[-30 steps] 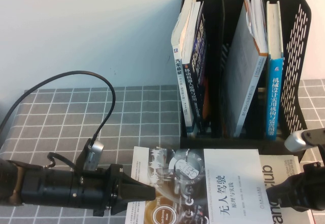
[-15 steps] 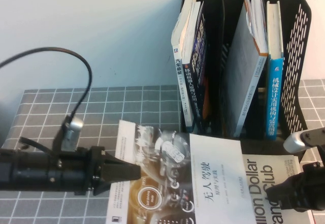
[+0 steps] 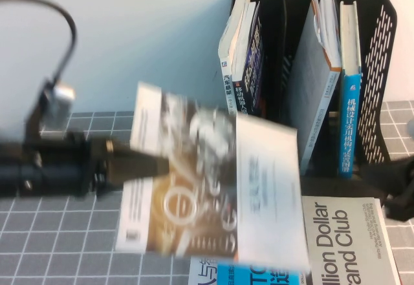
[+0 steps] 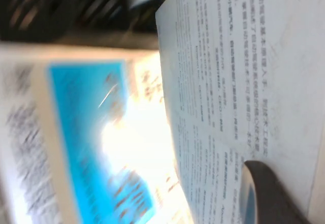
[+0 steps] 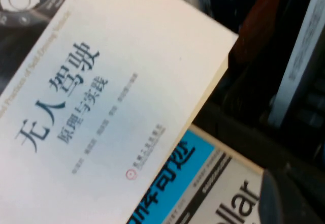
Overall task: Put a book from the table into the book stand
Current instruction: Pick up the book with your left arm, then place the book on the book shelf
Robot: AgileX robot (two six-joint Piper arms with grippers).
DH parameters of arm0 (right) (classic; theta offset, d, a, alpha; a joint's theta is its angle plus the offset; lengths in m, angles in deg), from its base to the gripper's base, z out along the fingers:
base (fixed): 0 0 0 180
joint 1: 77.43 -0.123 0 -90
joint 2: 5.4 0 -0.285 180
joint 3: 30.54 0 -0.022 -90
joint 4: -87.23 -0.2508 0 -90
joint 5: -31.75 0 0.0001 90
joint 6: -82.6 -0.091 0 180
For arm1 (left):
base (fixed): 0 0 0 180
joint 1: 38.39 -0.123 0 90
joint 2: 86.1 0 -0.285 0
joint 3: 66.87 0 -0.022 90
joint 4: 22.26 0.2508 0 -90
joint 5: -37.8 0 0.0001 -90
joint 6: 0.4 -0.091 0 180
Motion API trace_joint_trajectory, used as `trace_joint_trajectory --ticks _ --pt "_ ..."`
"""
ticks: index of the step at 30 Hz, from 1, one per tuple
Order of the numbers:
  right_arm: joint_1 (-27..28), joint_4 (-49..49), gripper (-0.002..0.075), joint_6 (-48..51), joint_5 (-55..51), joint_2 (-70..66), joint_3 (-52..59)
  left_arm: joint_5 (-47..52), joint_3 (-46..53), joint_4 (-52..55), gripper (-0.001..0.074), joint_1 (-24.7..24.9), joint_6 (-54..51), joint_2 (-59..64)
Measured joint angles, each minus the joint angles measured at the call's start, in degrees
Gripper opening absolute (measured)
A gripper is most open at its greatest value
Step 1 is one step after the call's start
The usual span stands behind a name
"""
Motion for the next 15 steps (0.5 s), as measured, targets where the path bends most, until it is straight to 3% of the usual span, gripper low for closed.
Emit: trace_joint_trajectory --ticks 7,15 --pt "0.0 0.0 -0.0003 0.0 0.0 5.7 -1.3 -4.3 -14.9 3.7 0.0100 5.6 9.6 -4.2" --pt "0.0 0.1 -0.0003 -0.1 -0.2 8.1 -1.3 -7.6 -34.2 25.6 0.0099 12.0 26.5 0.2"
